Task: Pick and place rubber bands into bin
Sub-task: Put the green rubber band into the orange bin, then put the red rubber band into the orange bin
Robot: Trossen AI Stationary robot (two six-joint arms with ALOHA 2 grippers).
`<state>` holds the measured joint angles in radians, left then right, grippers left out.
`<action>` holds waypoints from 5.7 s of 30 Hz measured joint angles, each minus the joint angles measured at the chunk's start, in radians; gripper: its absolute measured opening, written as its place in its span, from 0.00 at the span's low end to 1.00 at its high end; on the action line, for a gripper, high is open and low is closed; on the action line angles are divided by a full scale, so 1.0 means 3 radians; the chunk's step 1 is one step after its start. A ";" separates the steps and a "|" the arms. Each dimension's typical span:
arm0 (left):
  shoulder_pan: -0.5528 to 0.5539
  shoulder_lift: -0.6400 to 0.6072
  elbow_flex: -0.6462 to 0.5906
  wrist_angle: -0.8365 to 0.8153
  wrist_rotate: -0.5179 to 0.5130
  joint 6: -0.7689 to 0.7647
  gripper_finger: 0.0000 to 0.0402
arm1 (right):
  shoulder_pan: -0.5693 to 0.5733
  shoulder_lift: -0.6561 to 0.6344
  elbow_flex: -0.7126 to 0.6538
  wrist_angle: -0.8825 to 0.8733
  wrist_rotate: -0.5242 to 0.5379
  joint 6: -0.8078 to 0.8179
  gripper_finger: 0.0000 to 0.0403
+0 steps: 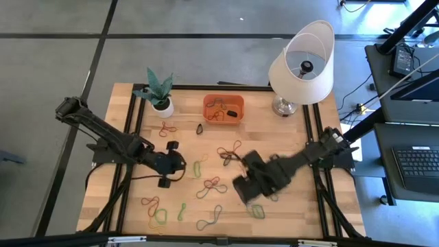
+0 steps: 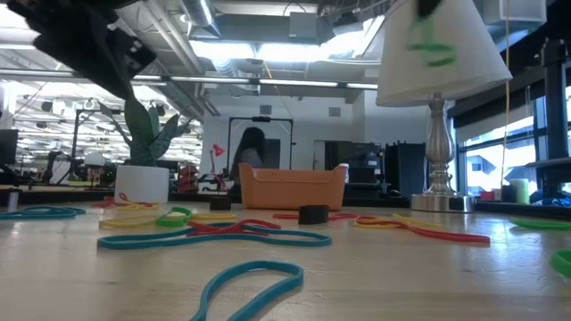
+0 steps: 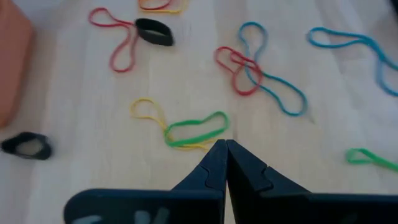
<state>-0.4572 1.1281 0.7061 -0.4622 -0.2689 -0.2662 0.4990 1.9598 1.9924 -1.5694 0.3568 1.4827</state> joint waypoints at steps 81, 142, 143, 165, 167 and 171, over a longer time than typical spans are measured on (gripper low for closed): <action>0.1680 -0.1941 -0.0648 -0.0409 -0.0133 0.0210 0.00 | -0.2500 0.1135 0.1139 0.0731 -0.1123 -0.3978 0.02; -0.0588 0.1941 0.2120 -0.1725 0.0224 -0.3586 0.00 | -0.0821 -0.3073 -0.4708 0.3867 -0.0840 -0.3743 0.02; -0.0637 0.1956 0.2120 -0.1733 0.0244 -0.3684 0.00 | -0.0821 -0.3073 -0.4708 0.3868 -0.0841 -0.3763 0.02; -0.1294 0.2444 0.1976 -0.2103 0.1226 -0.5231 0.03 | -0.0821 -0.3072 -0.4708 0.3870 -0.0718 -0.3749 0.02; -0.1297 0.2451 0.1871 -0.2014 0.1250 -0.5345 0.08 | -0.0821 -0.3072 -0.4708 0.3871 -0.0719 -0.3750 0.02; -0.1272 0.2451 0.1696 -0.1901 0.1235 -0.5492 0.18 | -0.0821 -0.3072 -0.4708 0.3870 -0.0719 -0.3750 0.02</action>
<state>-0.8388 1.8633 1.2150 -1.0326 0.1017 -1.9137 0.2527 1.0382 0.5800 -0.4084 0.1411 0.3576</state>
